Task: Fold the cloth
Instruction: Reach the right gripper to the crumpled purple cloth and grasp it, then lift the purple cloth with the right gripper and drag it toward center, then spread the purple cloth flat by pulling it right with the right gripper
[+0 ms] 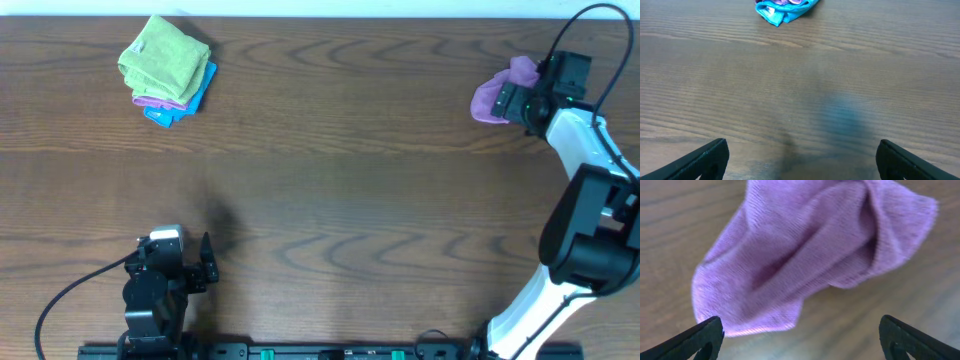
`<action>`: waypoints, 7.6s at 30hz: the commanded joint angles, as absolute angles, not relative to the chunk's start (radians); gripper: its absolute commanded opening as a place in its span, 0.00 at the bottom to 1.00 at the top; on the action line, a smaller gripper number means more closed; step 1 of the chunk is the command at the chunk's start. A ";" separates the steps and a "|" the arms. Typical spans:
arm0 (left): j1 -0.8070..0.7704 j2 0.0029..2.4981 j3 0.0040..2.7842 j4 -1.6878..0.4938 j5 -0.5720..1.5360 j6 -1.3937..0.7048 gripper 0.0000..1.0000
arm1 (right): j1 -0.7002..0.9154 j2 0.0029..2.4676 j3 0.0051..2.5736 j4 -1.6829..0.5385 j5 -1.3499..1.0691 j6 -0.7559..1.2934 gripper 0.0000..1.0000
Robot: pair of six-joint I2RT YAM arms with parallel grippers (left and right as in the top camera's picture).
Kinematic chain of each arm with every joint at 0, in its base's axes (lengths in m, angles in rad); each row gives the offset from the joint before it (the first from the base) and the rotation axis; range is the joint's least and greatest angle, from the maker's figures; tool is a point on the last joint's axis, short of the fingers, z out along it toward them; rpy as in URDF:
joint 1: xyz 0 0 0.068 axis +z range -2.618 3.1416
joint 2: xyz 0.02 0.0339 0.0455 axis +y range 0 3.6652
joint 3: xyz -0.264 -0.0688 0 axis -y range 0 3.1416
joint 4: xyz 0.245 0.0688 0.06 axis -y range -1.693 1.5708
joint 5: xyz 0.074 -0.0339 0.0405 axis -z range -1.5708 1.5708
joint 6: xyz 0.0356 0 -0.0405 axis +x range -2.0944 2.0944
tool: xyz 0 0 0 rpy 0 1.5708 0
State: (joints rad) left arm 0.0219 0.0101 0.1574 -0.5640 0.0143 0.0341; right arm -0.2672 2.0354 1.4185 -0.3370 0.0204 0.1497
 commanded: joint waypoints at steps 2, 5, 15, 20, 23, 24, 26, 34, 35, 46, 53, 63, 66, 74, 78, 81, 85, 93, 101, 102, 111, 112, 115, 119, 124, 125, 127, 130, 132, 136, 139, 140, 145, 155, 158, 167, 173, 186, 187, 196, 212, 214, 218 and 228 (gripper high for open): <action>0.016 0.004 0.148 -0.564 -0.007 0.046 0.95 | -0.274 2.063 1.437 -0.301 -0.039 0.228 0.96; 0.016 0.004 0.148 -0.564 -0.007 0.046 0.95 | -0.274 2.083 1.437 -0.263 -0.059 0.258 0.89; 0.016 0.004 0.148 -0.564 -0.008 0.046 0.95 | -0.274 2.128 1.437 -0.191 -0.114 0.303 0.70; 0.016 0.004 0.148 -0.564 -0.007 0.046 0.95 | -0.273 2.129 1.437 -0.193 -0.113 0.303 0.67; 0.016 0.004 0.148 -0.564 -0.007 0.046 0.95 | -0.274 2.129 1.437 -0.191 -0.113 0.302 0.60; 0.016 0.004 0.148 -0.564 -0.007 0.046 0.95 | -0.273 2.129 1.437 -0.191 -0.113 0.302 0.60; 0.016 0.004 0.148 -0.564 -0.007 0.046 0.95 | -0.273 2.129 1.437 -0.191 -0.113 0.302 0.60; 0.016 0.004 0.148 -0.564 -0.007 0.046 0.95 | -0.273 2.131 1.437 -0.190 -0.113 0.299 0.58; 0.016 0.004 0.148 -0.564 -0.008 0.046 0.95 | -0.274 2.133 1.437 -0.190 -0.113 0.299 0.57; 0.016 0.004 0.148 -0.564 -0.007 0.046 0.95 | -0.273 2.132 1.441 -0.157 -0.179 0.271 0.01; 0.016 0.004 0.148 -0.564 -0.008 0.046 0.95 | -0.227 1.981 1.442 -0.161 -0.266 0.219 0.01; 0.016 0.004 0.148 -0.564 -0.007 0.046 0.95 | -0.044 1.744 1.442 -0.460 -0.427 0.081 0.01; 0.016 0.004 0.148 -0.564 -0.007 0.046 0.95 | 0.076 1.686 1.442 -0.590 -0.447 0.022 0.01; 0.016 0.004 0.148 -0.564 -0.008 0.046 0.95 | 0.317 1.649 1.442 -0.740 -0.446 -0.048 0.01; 0.016 0.004 0.148 -0.564 -0.007 0.046 0.95 | 0.411 1.650 1.442 -0.810 -0.445 -0.107 0.02; 0.016 0.004 0.148 -0.564 -0.007 0.046 0.95 | 0.455 1.666 1.441 -0.851 -0.433 -0.132 0.23; 0.016 0.004 0.148 -0.564 -0.007 0.046 0.95 | 0.485 1.691 1.441 -0.914 -0.380 -0.166 0.66; 0.016 0.004 0.148 -0.564 -0.008 0.046 0.95 | 0.463 1.692 1.441 -0.919 -0.248 -0.120 0.79; 0.016 0.004 0.148 -0.564 -0.008 0.046 0.95 | 0.418 1.704 1.420 -0.987 -0.072 -0.068 0.68; 0.016 0.004 0.148 -0.564 -0.007 0.046 0.95 | 0.413 1.704 1.404 -0.974 -0.072 -0.068 0.68; 0.016 0.004 0.148 -0.564 -0.008 0.046 0.95 | 0.413 1.754 1.297 -0.726 -0.112 -0.109 0.61; 0.016 0.004 0.148 -0.564 -0.007 0.046 0.95 | 0.413 1.772 1.297 -0.709 -0.112 -0.109 0.61; 0.016 0.004 0.148 -0.564 -0.008 0.046 0.95 | 0.413 1.821 1.297 -0.661 -0.112 -0.109 0.58; 0.016 0.004 0.148 -0.564 -0.007 0.046 0.95 | 0.413 1.865 1.297 -0.611 -0.113 -0.097 0.56; 0.016 0.004 0.148 -0.564 -0.007 0.046 0.95 | 0.413 1.876 1.297 -0.588 -0.161 -0.090 0.51; 0.016 0.004 0.148 -0.564 -0.007 0.046 0.95 | 0.413 1.876 1.297 -0.585 -0.166 -0.089 0.50; 0.016 0.004 0.148 -0.564 -0.007 0.046 0.95 | 0.413 1.878 1.297 -0.578 -0.170 -0.083 0.47; 0.016 0.004 0.148 -0.564 -0.007 0.046 0.95 | 0.413 1.884 1.297 -0.568 -0.181 -0.083 0.46; 0.016 0.004 0.148 -0.564 -0.008 0.046 0.95 | 0.413 1.893 1.297 -0.563 -0.198 -0.083 0.45; 0.016 0.004 0.148 -0.564 -0.007 0.046 0.95 | 0.413 1.917 1.297 -0.561 -0.203 -0.083 0.39; 0.016 0.004 0.148 -0.564 -0.007 0.046 0.95 | 0.413 1.925 1.297 -0.559 -0.199 -0.083 0.25; 0.016 0.004 0.148 -0.564 -0.007 0.046 0.95 | 0.413 1.925 1.298 -0.556 -0.194 -0.083 0.18; 0.016 0.004 0.148 -0.564 -0.007 0.046 0.95 | 0.413 1.911 1.327 -0.545 -0.172 -0.083 0.01; 0.016 0.004 0.148 -0.564 -0.007 0.046 0.95 | 0.413 1.849 1.374 -0.542 -0.028 -0.083 0.01; 0.016 0.004 0.148 -0.564 -0.007 0.046 0.95 | 0.413 1.845 1.374 -0.541 0.022 -0.083 0.01; 0.016 0.004 0.148 -0.564 -0.007 0.046 0.95 | 0.409 1.845 1.374 -0.541 0.116 -0.083 0.12; 0.016 0.004 0.148 -0.564 -0.007 0.046 0.95 | 0.409 1.845 1.374 -0.542 0.116 -0.083 0.15; 0.016 0.004 0.148 -0.564 -0.008 0.046 0.95 | 0.405 1.806 1.374 -0.474 0.282 -0.056 0.01; 0.016 0.004 0.148 -0.564 -0.007 0.046 0.95 | 0.402 1.795 1.374 -0.461 0.312 -0.057 0.01; 0.016 0.004 0.148 -0.564 -0.007 0.046 0.95 | 0.360 1.679 1.378 -0.384 0.390 -0.162 0.01; 0.016 0.004 0.148 -0.564 -0.008 0.046 0.95 | 0.126 1.689 1.378 -0.379 0.423 -0.168 0.57; 0.016 0.004 0.148 -0.564 -0.007 0.046 0.95 | 0.083 1.689 1.378 -0.392 0.422 -0.157 0.60; 0.016 0.004 0.148 -0.564 -0.007 0.046 0.95 | 0.051 1.685 1.378 -0.488 0.391 -0.125 0.66; 0.016 0.004 0.148 -0.564 -0.008 0.046 0.95 | 0.039 1.673 1.378 -0.897 -0.080 0.104 0.73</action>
